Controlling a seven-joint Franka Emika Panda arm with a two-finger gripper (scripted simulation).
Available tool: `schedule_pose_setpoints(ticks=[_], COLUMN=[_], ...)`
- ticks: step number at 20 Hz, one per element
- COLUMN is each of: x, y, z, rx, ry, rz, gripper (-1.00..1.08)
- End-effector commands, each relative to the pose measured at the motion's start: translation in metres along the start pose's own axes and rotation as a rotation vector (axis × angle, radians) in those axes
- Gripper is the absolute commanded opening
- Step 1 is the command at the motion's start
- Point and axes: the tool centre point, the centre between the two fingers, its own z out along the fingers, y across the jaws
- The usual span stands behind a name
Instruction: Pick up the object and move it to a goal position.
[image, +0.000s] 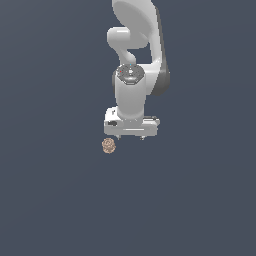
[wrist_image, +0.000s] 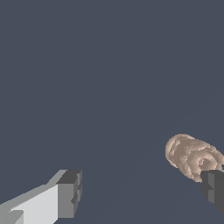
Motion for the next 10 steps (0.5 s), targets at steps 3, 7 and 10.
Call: schedule_pose_setpoints(ticks=[3,7,10], x=[-0.004,-0.012,-0.018], y=[0.026,0.059,0.081], z=[0.016,0.034,0.046], rx=[0.000,-0.003,-0.007], ry=[0.001,0.005,0.008], rz=[0.110,0.251,0.345], gripper=[1.00,1.00,1.00])
